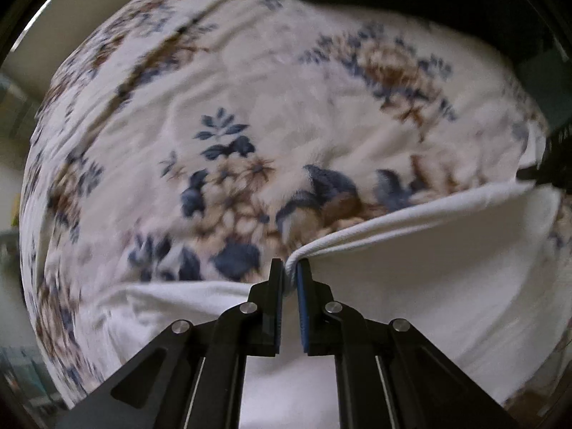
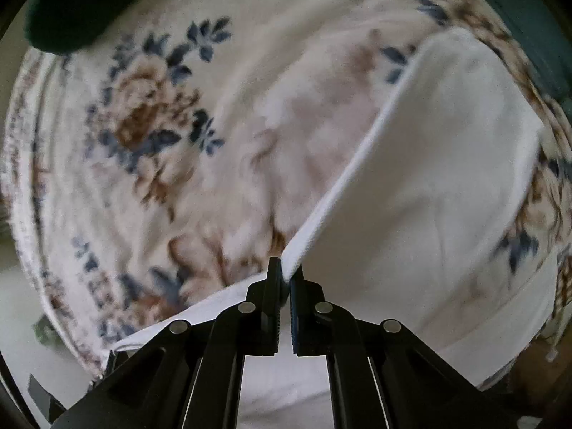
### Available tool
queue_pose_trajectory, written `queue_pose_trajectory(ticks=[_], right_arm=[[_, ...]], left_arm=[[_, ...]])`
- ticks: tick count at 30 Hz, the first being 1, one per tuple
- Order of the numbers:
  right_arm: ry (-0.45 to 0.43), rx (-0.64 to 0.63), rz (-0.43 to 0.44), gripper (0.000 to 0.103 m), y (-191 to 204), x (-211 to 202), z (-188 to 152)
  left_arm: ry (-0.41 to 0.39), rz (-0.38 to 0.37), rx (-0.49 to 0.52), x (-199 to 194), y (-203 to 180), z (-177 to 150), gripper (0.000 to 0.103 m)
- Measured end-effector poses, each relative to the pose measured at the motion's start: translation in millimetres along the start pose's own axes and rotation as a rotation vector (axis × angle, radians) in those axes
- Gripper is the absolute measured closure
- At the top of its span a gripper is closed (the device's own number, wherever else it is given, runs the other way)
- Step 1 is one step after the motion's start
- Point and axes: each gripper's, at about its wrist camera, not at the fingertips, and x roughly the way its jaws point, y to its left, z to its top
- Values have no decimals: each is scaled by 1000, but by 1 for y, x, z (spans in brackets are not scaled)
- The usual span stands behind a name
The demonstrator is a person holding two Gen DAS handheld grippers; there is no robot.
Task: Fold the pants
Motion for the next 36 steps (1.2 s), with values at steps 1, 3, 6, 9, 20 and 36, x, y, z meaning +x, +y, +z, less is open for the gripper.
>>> queue_pose_trajectory(ticks=[1,3,6,9,20,36], right_arm=[[-5,2,14,99,2,-16,-15],[-20,-2,46,99,-7,-31,-29],[-28,-18,98,99,-27,-74,-54],[-25,-36,148,99,-63,-109,-89],[27,-63,7,99,-181,-84,-228],[-109,-222,-102,21,-214,-86,-284]], left_arm=[[-19,-3,-24,-10,-10,-13,98],[-41,-26,-81,-37,-9,-32,98],[-54,-51,-152,-63,-22,-60,98],[-36,-87,-258,-102,-26,-110,99],[189,-156,-375,-51,-62,-252,99],[145,8,-284,-60,-59,-283,6]])
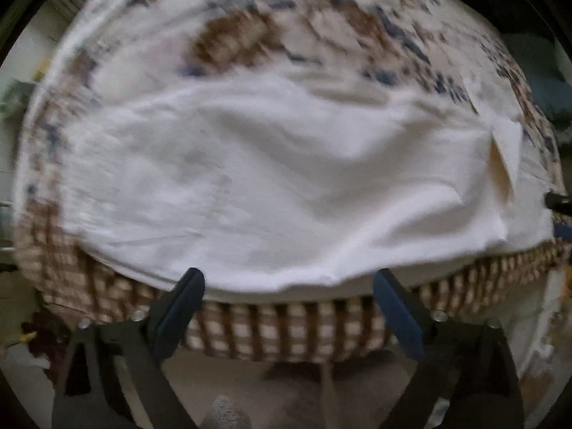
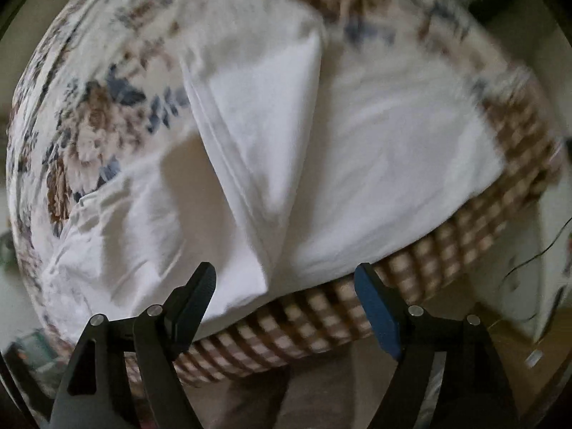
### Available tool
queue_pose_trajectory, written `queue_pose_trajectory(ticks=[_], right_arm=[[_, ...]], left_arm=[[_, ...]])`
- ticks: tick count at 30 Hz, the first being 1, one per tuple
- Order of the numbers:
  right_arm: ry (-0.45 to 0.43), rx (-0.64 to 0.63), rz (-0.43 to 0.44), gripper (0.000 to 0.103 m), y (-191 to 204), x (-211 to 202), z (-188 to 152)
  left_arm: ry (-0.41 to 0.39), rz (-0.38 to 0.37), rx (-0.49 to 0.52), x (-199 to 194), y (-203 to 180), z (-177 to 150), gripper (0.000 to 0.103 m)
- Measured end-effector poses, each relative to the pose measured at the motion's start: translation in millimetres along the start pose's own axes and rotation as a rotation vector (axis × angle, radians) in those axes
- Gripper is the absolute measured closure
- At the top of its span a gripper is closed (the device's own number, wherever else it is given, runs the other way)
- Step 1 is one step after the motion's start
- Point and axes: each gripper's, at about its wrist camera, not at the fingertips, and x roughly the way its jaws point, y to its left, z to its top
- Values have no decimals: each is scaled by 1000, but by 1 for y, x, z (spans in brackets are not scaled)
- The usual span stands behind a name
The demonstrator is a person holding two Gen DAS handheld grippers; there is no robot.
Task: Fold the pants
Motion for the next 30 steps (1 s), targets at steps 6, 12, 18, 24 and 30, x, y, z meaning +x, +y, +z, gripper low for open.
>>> queue_pose_trajectory(ticks=[6,12,18,24,30], right_arm=[[-106,-162,-73,21,62,-6,87],[-63,-243,-129,22,120,69,168],[-107,-136,-147,94,80,68,183],[-321,226,-5,94,-73,-24,137],[-188,528,60,97,-186,31,94]], left_arm=[[-55,93,-3,39,-17,43,6],[-66,154,4,64,-37,72,6],[-47,163,8,64,-46,68,6],[-41,151,-16,60,-57,54,6],[-3,161,-37,74,-67,46,6]])
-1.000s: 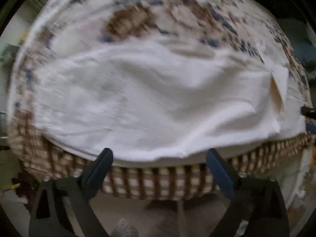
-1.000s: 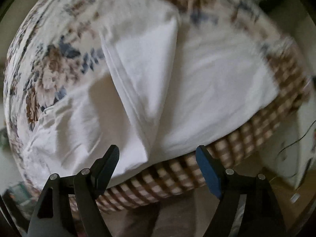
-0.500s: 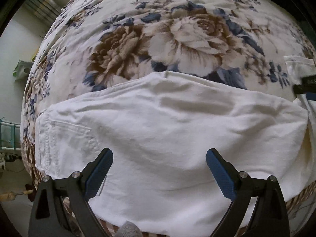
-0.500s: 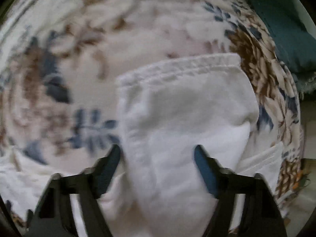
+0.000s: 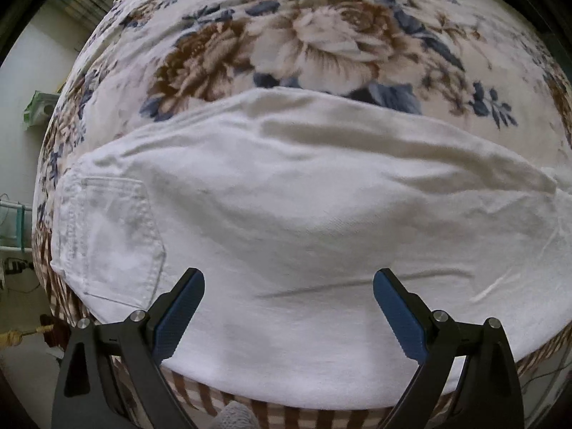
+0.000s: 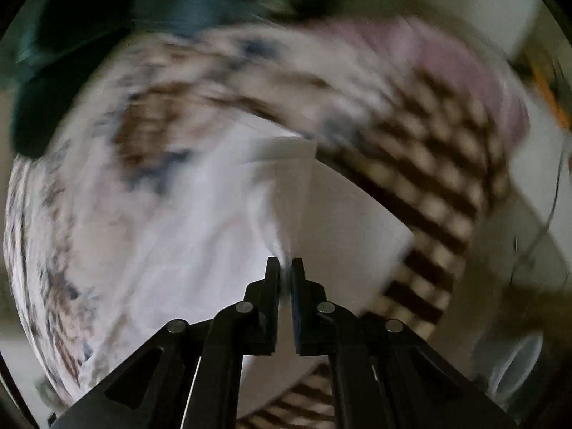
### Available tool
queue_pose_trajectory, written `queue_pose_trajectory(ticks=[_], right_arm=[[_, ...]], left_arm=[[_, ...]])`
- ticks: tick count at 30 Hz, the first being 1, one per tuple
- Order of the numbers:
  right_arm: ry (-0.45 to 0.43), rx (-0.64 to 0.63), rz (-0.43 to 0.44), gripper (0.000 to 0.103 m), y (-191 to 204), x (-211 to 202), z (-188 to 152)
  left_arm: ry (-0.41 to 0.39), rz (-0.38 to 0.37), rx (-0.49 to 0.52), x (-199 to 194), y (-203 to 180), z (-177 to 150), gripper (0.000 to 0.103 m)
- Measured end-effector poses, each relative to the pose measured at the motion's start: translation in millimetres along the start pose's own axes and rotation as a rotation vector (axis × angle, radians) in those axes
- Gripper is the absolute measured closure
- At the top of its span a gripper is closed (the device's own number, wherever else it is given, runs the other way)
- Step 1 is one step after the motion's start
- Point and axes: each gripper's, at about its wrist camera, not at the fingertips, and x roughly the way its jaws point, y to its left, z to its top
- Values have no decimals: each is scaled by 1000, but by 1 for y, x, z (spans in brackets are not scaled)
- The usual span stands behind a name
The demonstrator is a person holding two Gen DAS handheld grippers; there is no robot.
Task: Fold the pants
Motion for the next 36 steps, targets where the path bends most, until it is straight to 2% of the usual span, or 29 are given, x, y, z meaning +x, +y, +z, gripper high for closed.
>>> queue_pose_trajectory(ticks=[2,6,9,11,12,13,15,16,17,18,19,21,24,28,30,31,32,33,35,36], right_arm=[[34,49,29,97,-22,18,-6],[23,57,71,96,-30,21,-7],[117,48,49,87,-35,26,-9],[154,102,120,87,-49,21,-6],[138,120,161,84,-54,16,-4],[114,121,163,79,-56,10,-2],[68,119,160,53,-57,4,6],[64,120,138,53,-57,7,11],[65,129,131,54,-57,12,15],[68,140,144,82,-54,19,18],[65,142,150,99,-53,24,19],[42,125,115,99,-45,23,19],[-18,99,118,99,-43,-3,15],[20,116,63,99,-54,1,13],[77,122,64,97,-64,17,12],[143,120,57,93,-67,31,14],[176,128,60,82,-70,34,15],[195,133,69,66,-72,33,15],[174,76,48,47,-62,12,13],[153,12,42,46,-48,-4,8]], left_arm=[[-1,14,9,1,-4,-1,6],[-1,22,23,1,-9,0,6],[8,19,32,1,-15,-1,6],[12,11,37,0,-20,-2,6],[13,9,41,-1,-24,-2,6],[12,8,42,-1,-26,-3,6],[12,4,37,-1,-30,-2,6],[14,7,37,0,-32,-2,6],[17,8,37,1,-34,-1,6],[21,9,38,1,-35,-1,6],[24,10,38,1,-35,-1,6],[13,5,40,-3,-35,1,6],[-9,18,58,-9,-37,0,6],[13,14,48,-3,-35,0,6],[21,13,38,-2,-32,0,6],[13,22,33,-4,-30,0,6],[4,27,28,-8,-27,0,6],[-3,31,23,-12,-23,0,6],[-27,40,1,-23,-11,0,6],[-33,34,-14,-28,-3,-1,6]])
